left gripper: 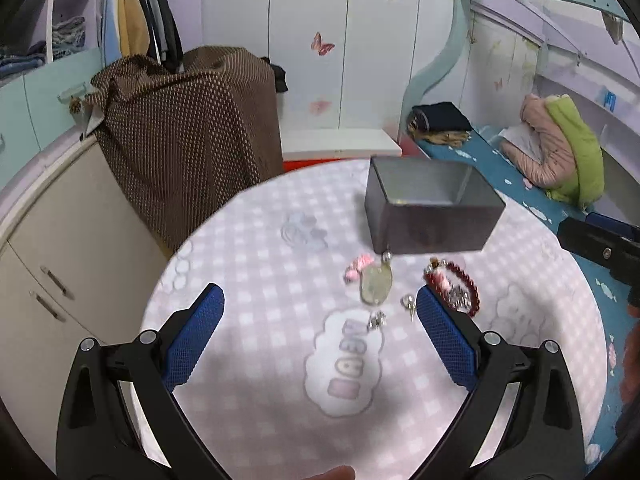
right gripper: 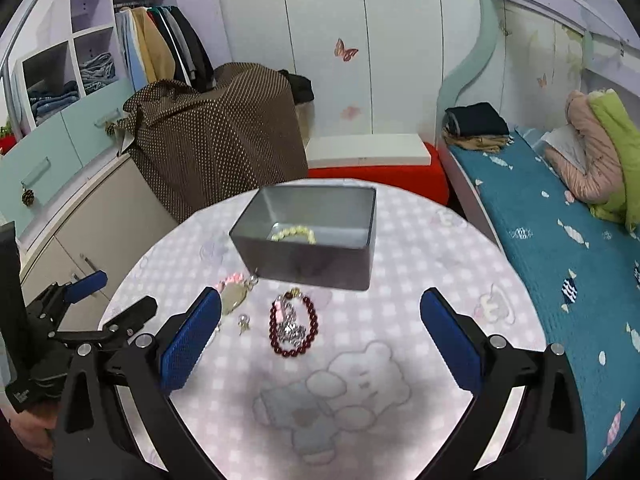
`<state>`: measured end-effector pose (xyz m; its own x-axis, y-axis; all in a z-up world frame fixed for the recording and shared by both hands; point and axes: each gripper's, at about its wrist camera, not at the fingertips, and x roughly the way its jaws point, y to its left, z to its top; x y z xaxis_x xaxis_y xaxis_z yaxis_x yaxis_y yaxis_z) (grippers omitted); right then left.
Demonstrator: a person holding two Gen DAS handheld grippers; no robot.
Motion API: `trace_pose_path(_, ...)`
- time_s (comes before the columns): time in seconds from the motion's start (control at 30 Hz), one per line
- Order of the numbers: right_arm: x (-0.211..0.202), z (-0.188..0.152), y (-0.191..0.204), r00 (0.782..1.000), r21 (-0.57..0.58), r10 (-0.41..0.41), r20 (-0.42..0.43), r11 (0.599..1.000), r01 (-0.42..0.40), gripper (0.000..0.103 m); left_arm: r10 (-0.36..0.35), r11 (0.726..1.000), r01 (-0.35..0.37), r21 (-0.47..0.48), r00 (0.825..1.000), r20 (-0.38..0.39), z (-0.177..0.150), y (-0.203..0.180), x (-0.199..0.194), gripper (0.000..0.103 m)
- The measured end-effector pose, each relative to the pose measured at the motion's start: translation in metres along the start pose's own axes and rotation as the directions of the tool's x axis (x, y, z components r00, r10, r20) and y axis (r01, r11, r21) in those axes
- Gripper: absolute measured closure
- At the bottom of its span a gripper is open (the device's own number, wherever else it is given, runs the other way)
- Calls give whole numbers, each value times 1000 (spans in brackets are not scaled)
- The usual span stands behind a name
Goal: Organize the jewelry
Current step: 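Withdraw both open tools from the gray box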
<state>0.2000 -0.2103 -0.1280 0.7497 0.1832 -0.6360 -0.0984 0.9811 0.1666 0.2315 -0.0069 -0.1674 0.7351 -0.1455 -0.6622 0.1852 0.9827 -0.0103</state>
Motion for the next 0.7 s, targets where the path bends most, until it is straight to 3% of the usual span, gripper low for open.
trace_pose_path(0.4,23,-17,11,998,-35,11,-67,999,-14,7,8,1000,-6,12,995,-103,-20,-12,40,6)
trace_pose_path(0.7,34,-20,-5,991,45,10,-137,999,-4,7,13,1000,-12,7,987,-159,-20,-15,69,7)
